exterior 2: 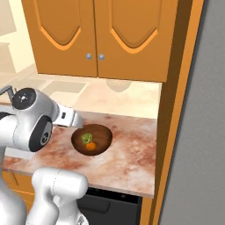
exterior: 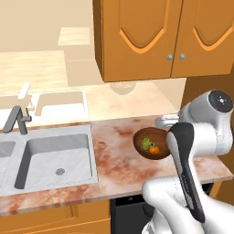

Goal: Take the tangerine, lemon wedge, and broccoli from the freezer and place them in the bowl on the counter.

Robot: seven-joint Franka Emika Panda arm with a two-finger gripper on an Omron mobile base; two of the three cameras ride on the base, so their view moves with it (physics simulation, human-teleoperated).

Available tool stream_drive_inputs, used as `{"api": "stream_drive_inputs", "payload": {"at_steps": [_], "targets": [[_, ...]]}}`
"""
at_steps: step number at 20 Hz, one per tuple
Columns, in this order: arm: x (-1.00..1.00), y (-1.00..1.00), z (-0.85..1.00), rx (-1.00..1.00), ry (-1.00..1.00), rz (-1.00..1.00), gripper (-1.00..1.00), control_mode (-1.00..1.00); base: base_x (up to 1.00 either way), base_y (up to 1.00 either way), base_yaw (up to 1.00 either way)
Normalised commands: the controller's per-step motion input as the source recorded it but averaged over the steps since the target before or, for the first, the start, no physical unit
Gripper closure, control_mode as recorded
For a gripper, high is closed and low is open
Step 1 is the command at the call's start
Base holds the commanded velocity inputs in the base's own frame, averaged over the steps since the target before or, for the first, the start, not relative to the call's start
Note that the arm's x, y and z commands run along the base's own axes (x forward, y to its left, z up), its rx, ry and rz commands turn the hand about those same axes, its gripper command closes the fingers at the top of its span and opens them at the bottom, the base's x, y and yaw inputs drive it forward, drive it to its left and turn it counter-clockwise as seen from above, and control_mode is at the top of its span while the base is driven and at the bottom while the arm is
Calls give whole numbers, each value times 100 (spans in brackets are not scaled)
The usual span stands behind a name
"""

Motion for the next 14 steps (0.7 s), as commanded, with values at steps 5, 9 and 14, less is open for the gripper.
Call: {"api": "stream_drive_inputs", "payload": {"at_steps": [5,9,14], "targets": [[-97,-16,66,0,11,0,-100,-100,0,0,0],[-86,0,34,-1,7,0,-100,-100,0,0,0],[-59,3,34,-3,7,0,-100,-100,0,0,0]]}}
